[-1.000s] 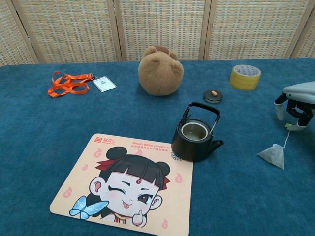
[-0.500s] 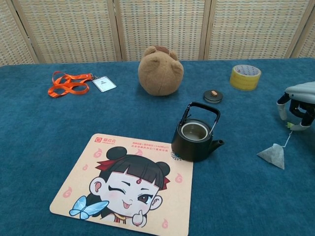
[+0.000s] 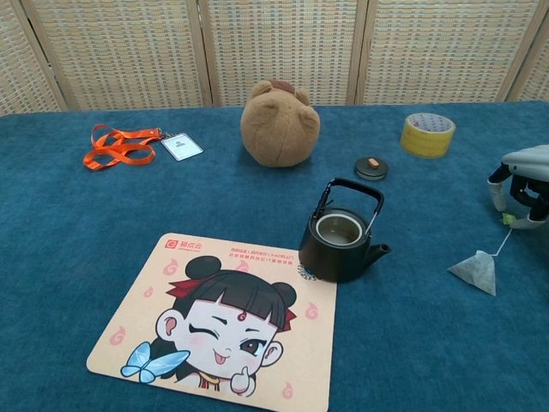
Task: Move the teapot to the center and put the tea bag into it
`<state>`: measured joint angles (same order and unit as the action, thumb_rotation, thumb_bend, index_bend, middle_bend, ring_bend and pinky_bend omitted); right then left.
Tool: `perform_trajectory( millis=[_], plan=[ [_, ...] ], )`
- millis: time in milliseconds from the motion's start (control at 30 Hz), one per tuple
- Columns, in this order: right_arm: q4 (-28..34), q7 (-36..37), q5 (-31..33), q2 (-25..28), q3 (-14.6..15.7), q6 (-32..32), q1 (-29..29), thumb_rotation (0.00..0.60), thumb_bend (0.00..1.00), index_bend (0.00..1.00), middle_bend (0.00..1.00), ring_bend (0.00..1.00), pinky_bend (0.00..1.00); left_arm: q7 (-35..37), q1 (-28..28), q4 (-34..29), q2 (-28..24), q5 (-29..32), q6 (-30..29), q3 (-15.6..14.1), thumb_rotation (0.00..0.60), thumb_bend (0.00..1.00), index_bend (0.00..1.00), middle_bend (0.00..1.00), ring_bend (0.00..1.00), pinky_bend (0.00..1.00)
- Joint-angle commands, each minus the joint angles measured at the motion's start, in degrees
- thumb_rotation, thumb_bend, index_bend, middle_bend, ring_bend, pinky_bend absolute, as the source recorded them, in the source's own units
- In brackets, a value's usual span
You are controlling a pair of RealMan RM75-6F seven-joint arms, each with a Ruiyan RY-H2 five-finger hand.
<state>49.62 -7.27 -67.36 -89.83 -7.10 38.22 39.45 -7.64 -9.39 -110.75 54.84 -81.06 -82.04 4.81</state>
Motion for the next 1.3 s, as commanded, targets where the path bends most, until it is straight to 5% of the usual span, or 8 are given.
perform_trajectory(
  millis=[33,1300],
  plan=[
    [-0.05,-0.02,0.07,0.03,-0.05,-0.09,-0.01,0.600,0.40,0.54,0.88,0.94,1.00,-0.01,-0.03,0.00,0.02,0.02,0.03,0.02,0.600,0.35,0.00,0.00,0.00,0.00],
    [-1.08,-1.32,0.54,-0.19,0.00,-0.58,-0.56,0.600,0.60,0.58,0.88,0.94,1.00,0.33,0.07,0.27,0.14,-0.23,0.04,-0.02,0.600,0.35,0.00,0.00,0.00,0.00]
  ],
)
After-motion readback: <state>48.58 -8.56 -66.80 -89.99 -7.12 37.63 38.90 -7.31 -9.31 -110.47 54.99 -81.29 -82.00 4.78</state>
